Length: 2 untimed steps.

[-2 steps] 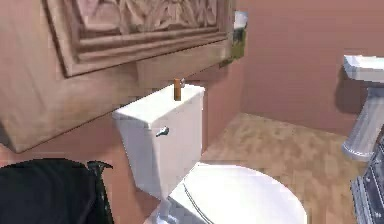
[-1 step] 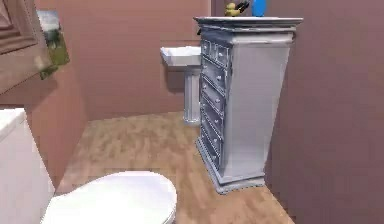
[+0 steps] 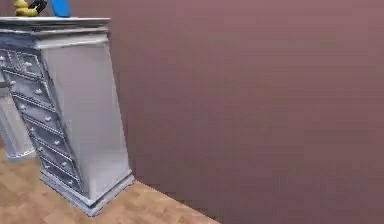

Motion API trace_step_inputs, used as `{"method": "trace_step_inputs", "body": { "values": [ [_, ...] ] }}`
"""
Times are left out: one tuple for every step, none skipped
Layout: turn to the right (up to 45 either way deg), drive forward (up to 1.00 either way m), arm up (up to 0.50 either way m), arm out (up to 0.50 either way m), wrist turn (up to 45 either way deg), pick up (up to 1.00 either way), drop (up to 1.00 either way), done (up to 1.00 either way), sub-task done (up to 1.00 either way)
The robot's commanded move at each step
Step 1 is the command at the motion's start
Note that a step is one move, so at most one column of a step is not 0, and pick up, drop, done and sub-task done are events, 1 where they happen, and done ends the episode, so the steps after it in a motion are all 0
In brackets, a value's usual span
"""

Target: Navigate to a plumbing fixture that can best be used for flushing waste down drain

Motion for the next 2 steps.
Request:
{"method": "trace_step_inputs", "body": {
  "values": [
    [24.0,0.00,0.00,0.00,0.0,0.00,0.00,0.00,0.00],
    [0.0,0.35,0.00,0.00,0.0,0.00,0.00,0.00,0.00]
  ]
}}
